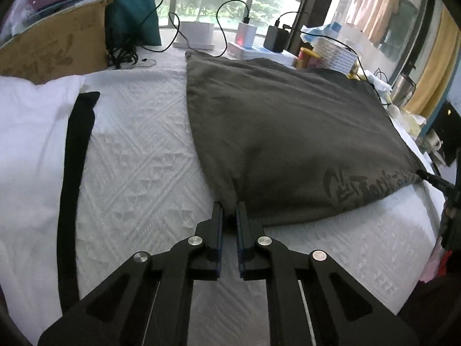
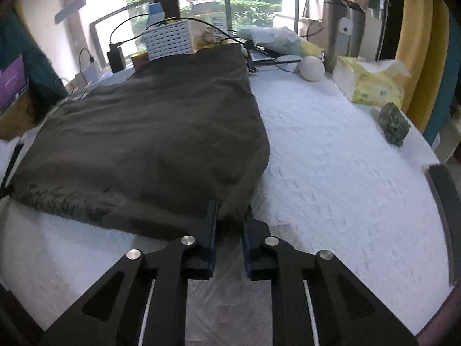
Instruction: Fold small clothes
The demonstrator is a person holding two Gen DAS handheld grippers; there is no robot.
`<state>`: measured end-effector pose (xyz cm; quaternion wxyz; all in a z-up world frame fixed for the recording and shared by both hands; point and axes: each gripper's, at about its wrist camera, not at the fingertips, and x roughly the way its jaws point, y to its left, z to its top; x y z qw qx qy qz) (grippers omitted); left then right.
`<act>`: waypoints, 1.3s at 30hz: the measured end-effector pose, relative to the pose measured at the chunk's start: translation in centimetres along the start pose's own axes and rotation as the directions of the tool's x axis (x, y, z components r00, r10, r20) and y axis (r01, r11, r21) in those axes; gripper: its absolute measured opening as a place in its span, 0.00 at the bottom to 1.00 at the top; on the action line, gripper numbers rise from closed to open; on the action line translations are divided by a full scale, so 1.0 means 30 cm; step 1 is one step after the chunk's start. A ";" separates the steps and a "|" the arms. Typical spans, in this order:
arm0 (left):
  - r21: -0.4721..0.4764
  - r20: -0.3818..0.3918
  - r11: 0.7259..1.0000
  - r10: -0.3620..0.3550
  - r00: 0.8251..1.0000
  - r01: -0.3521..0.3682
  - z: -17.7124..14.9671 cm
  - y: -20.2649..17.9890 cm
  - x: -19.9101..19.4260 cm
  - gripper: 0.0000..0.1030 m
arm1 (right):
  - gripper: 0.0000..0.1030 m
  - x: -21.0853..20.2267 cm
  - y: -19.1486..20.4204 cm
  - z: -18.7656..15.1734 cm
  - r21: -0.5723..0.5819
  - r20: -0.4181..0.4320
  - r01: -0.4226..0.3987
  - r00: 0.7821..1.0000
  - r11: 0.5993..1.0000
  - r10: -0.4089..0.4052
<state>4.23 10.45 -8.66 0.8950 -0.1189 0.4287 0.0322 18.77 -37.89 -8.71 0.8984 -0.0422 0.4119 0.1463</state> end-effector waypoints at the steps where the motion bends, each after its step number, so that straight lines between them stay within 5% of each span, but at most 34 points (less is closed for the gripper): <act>1: 0.001 0.008 1.000 -0.003 1.000 0.003 -0.002 -0.003 -0.014 0.07 | 0.11 -0.012 0.000 -0.001 -0.002 0.009 -0.001 1.000 1.000 0.001; 10: 0.035 0.062 0.999 -0.022 0.998 0.020 -0.018 -0.019 -0.114 0.07 | 0.11 -0.087 0.018 -0.006 -0.051 0.050 0.028 0.998 0.998 -0.026; 39: 0.084 -0.013 0.995 -0.046 0.999 0.047 -0.188 -0.042 -0.202 0.07 | 0.11 -0.227 -0.001 -0.238 -0.036 0.038 0.049 0.998 0.998 -0.048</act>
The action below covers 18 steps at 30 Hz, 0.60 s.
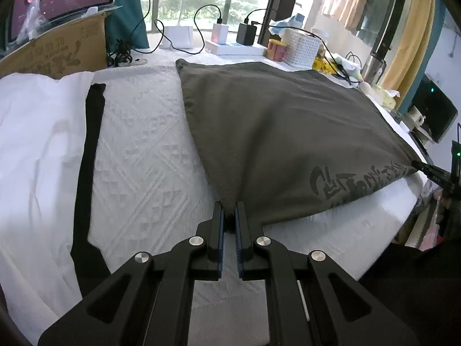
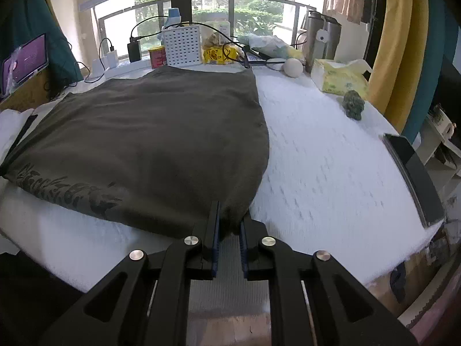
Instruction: Fold small clothes
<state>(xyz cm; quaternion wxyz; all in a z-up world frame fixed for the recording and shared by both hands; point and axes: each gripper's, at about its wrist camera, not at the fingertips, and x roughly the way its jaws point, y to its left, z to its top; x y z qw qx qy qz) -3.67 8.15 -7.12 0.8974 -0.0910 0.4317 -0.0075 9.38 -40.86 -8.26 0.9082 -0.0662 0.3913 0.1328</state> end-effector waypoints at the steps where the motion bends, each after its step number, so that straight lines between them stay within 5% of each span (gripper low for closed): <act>1: 0.002 -0.005 1.000 -0.001 1.000 0.001 -0.006 -0.002 -0.002 0.07 | 0.11 -0.003 -0.002 -0.007 0.003 -0.001 0.000 1.000 1.000 0.000; 14: -0.013 -0.035 0.999 -0.030 0.999 0.030 -0.036 -0.001 0.006 0.08 | 0.15 0.003 -0.019 -0.039 0.034 -0.041 -0.023 0.999 0.999 0.024; 16: -0.013 -0.003 0.999 -0.038 0.999 0.038 -0.023 -0.003 -0.019 0.09 | 0.22 0.007 -0.015 -0.032 0.019 -0.059 -0.009 0.998 1.000 0.010; 18: -0.028 0.050 0.997 -0.070 0.996 0.071 -0.008 0.004 -0.057 0.13 | 0.47 0.005 -0.018 -0.024 0.021 -0.066 -0.003 0.998 1.000 0.004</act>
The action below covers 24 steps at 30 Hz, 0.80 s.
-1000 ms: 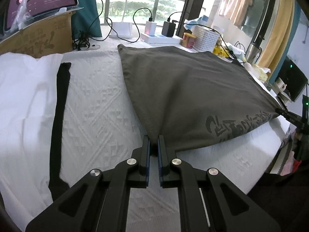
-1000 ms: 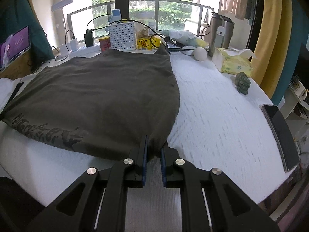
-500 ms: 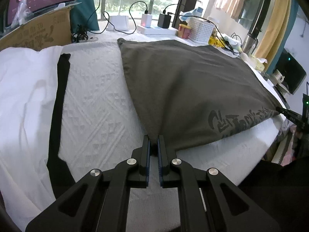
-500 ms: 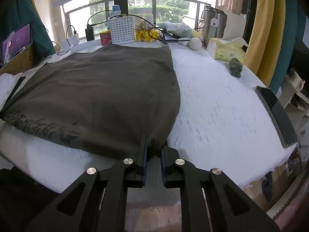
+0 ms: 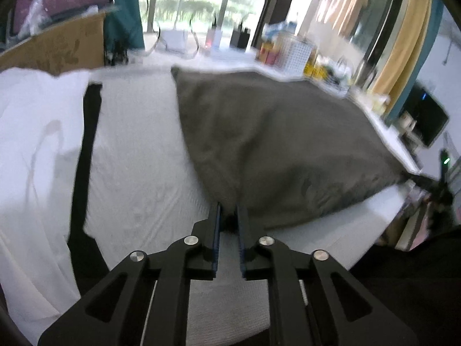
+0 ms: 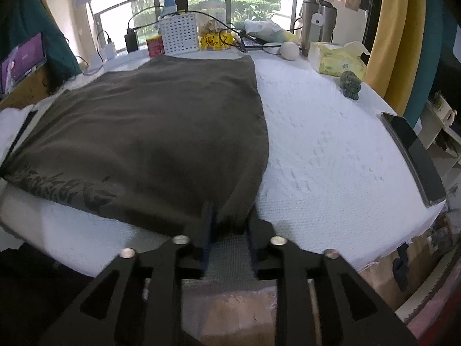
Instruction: Fold small clothes
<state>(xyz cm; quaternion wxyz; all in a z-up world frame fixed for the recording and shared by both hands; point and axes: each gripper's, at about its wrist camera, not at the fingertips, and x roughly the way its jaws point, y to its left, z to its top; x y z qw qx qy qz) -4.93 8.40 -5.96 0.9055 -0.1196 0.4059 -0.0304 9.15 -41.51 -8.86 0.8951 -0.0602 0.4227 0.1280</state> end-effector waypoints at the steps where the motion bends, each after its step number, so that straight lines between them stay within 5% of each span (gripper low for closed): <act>1: -0.015 0.016 1.000 -0.014 1.000 0.014 0.013 0.006 -0.014 0.14 | 0.54 -0.005 -0.001 0.006 0.002 0.006 0.002 1.000 1.000 -0.002; 3: -0.027 0.039 1.000 -0.011 0.999 0.012 0.034 0.014 -0.030 0.14 | 0.69 -0.018 0.002 0.018 -0.003 0.022 -0.001 1.000 1.000 0.001; 24: -0.135 0.104 0.991 0.030 0.994 -0.016 0.284 0.070 0.137 0.15 | 0.69 0.082 0.019 0.292 0.020 0.076 -0.022 0.997 1.000 0.020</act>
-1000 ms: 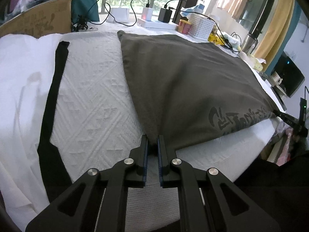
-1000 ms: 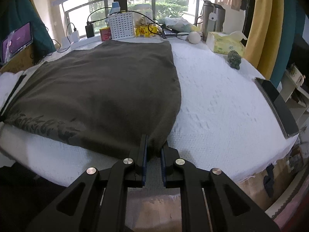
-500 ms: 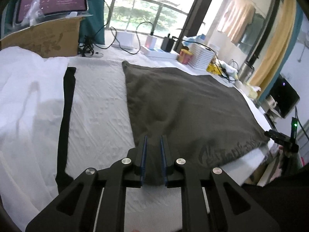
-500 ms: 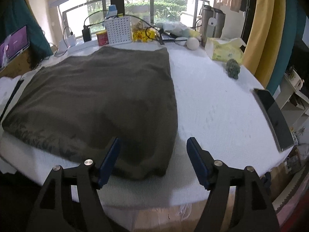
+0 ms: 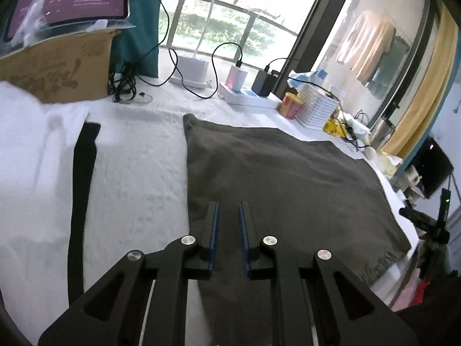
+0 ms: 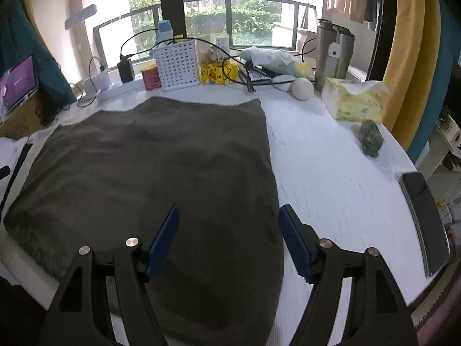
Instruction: Fold small clothes
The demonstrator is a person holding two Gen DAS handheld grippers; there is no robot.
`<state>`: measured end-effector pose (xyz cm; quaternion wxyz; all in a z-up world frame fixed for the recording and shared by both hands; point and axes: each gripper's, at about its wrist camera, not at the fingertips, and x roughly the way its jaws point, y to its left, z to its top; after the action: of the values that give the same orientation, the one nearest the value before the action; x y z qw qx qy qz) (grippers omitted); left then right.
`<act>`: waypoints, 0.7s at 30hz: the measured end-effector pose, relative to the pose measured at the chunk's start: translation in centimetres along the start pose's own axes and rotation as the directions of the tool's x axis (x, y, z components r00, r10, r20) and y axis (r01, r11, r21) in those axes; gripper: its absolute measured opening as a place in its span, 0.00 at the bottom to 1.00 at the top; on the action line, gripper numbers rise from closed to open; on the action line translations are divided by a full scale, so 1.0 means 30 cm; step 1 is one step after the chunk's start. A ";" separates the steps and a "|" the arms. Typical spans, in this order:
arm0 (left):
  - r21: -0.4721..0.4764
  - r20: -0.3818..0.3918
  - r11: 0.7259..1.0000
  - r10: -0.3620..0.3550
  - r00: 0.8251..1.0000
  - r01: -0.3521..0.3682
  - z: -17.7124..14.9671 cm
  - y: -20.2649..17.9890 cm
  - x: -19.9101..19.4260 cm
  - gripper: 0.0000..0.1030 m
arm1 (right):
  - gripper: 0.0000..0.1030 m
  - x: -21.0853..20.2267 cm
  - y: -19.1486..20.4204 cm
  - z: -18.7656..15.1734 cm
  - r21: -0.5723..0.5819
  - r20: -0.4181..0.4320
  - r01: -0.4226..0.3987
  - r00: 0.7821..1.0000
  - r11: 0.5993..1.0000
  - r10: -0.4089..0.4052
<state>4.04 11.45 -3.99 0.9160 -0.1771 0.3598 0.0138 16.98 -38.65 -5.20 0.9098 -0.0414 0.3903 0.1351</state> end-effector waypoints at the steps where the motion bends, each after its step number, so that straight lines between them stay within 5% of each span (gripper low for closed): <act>1: 0.002 -0.004 1.000 0.010 1.000 -0.010 0.016 0.000 0.018 0.15 | 0.69 0.012 -0.004 0.014 0.002 0.000 -0.004 1.000 1.000 0.004; 9: 0.008 -0.009 1.000 0.025 1.000 -0.025 0.128 0.024 0.146 0.21 | 0.69 0.103 -0.025 0.102 -0.013 0.001 -0.007 1.000 1.000 0.007; 11: 0.015 -0.014 1.000 0.023 1.000 -0.023 0.163 0.029 0.190 0.62 | 0.69 0.123 -0.036 0.125 -0.016 0.001 -0.004 1.000 1.000 0.004; 13: 0.024 -0.014 0.999 0.048 0.999 -0.047 0.191 0.033 0.227 0.74 | 0.69 0.147 -0.053 0.149 -0.017 -0.001 0.003 1.000 1.000 -0.003; 21: 0.069 -0.045 0.991 0.119 0.992 -0.116 0.318 0.053 0.397 0.74 | 0.69 0.224 -0.104 0.239 -0.029 0.002 0.026 1.000 0.999 -0.026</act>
<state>18.86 14.91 -5.92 0.9099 -0.1252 0.3920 0.0515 27.30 -38.92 -5.19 0.9110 -0.0597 0.3871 0.1291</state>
